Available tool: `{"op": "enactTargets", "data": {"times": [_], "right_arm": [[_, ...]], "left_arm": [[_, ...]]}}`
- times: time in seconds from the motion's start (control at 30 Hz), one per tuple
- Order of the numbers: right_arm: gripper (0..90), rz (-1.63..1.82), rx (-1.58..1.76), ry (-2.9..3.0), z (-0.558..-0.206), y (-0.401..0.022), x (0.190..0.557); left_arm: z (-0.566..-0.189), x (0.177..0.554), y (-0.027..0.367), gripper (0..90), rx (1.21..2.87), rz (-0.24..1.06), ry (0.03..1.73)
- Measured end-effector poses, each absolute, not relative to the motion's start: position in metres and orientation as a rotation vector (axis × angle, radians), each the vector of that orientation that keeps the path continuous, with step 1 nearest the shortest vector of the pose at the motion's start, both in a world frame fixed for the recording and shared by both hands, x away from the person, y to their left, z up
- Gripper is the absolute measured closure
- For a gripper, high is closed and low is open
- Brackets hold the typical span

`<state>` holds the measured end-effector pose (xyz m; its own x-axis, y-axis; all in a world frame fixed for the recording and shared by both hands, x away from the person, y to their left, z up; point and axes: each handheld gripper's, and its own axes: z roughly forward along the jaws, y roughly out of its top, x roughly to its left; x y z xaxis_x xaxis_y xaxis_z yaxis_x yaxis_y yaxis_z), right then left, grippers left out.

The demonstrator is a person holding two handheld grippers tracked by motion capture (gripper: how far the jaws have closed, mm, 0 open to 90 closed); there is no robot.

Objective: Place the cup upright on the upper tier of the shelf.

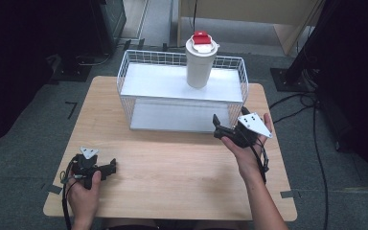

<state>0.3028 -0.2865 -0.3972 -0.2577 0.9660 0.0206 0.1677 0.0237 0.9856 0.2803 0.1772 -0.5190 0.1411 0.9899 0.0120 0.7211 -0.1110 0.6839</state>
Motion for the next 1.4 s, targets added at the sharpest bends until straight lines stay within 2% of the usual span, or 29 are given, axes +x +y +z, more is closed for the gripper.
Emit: {"op": "enactTargets", "data": {"times": [0.77,1.4], "right_arm": [[0.0,1.22,1.364,1.527,-0.469,-0.359,0.24],[0.0,1.074,1.459,1.556,-0.502,-0.396,0.209]], "left_arm": [[-0.519,0.28,0.177,0.0,1.89,0.659,1.636],[-0.519,0.28,0.177,0.0,1.891,0.659,1.635]]}}
